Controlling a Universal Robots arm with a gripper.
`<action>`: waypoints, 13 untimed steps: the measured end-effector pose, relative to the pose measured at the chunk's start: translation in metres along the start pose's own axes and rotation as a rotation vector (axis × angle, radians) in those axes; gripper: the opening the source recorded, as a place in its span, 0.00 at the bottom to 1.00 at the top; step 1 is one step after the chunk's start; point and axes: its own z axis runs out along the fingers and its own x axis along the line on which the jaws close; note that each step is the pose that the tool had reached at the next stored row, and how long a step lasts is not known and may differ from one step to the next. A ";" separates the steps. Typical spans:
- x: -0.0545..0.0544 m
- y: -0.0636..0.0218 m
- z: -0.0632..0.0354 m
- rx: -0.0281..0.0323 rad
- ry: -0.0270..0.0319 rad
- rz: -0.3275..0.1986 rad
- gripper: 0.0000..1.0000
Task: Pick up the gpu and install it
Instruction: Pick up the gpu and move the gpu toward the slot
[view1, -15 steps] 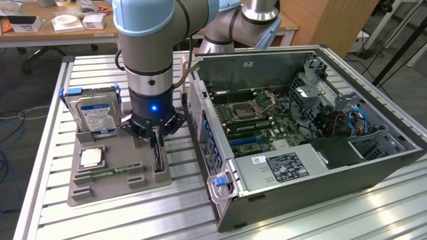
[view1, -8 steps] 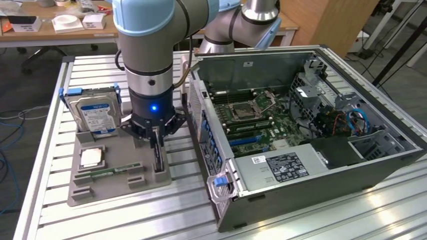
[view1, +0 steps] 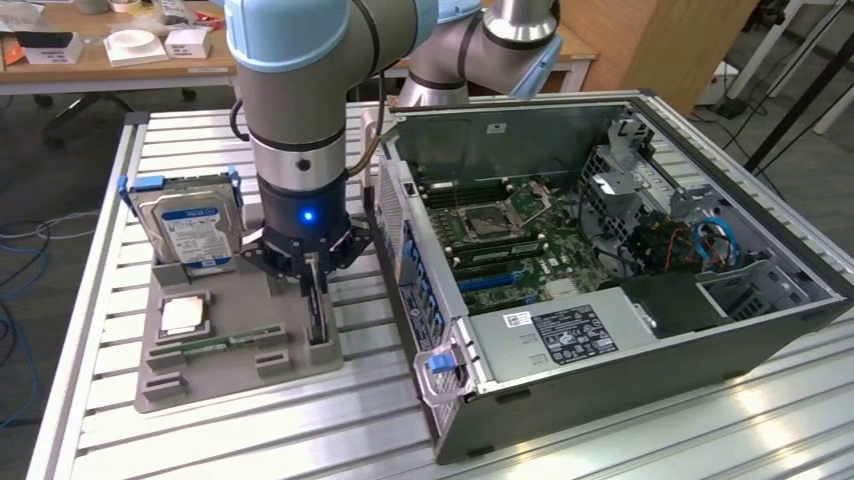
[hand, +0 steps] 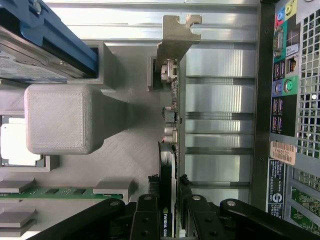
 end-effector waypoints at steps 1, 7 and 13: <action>0.000 0.0000 -0.0002 0.0000 -0.0002 0.000 0.26; 0.000 0.0002 -0.0081 0.0007 0.0000 0.000 0.26; 0.000 0.0003 -0.0126 0.0010 -0.0002 0.000 0.26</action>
